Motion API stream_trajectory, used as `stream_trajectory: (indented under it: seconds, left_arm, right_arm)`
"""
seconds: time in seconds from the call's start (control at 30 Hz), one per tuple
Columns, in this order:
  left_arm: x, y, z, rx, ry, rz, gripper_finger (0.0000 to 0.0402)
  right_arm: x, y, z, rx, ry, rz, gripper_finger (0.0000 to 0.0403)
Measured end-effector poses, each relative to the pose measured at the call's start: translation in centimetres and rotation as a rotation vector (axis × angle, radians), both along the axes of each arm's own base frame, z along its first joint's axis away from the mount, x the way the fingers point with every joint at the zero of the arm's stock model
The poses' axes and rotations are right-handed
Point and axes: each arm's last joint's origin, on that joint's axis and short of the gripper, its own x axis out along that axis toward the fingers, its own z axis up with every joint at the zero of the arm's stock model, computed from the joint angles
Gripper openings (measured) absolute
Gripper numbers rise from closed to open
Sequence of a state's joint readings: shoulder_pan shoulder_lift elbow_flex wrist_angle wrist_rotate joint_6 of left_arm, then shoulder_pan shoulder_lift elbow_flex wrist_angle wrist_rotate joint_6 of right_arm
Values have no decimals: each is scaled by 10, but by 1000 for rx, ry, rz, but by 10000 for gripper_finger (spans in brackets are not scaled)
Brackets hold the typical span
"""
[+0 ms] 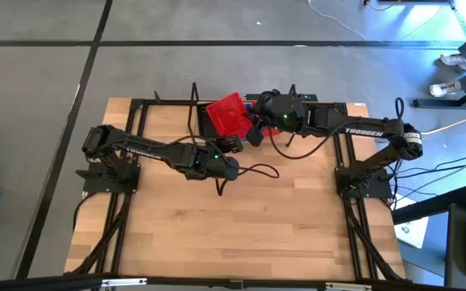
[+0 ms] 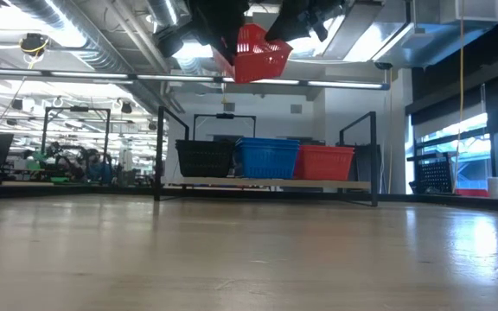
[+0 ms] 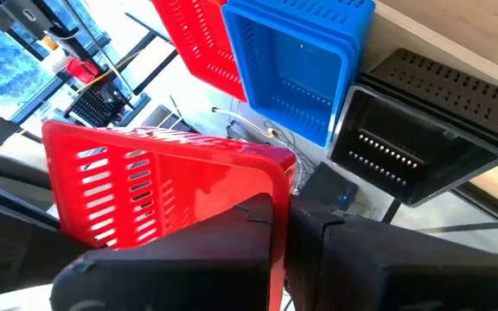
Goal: Stack baskets on shelf by color
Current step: Stack the red bin on top of the red bin on the shelf
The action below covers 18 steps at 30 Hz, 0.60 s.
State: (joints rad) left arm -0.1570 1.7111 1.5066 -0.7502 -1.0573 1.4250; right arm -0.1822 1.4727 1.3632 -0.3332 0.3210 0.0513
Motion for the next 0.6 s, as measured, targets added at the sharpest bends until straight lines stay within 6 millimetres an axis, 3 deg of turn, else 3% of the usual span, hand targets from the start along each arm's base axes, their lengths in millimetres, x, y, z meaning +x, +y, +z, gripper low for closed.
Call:
stream_trajectory:
  seconds: [0.2,0.33,0.6]
  left_arm:
    - [1,0,0,-19,-20,-1,0]
    - [2,1,-1,-109,-71,-4,7]
    - [3,0,0,-124,-100,-1,27]
  right_arm:
    - [0,0,1,8,-8,20,10]
    - [0,1,0,13,-1,33,16]
    - [0,1,0,12,0,35,7]
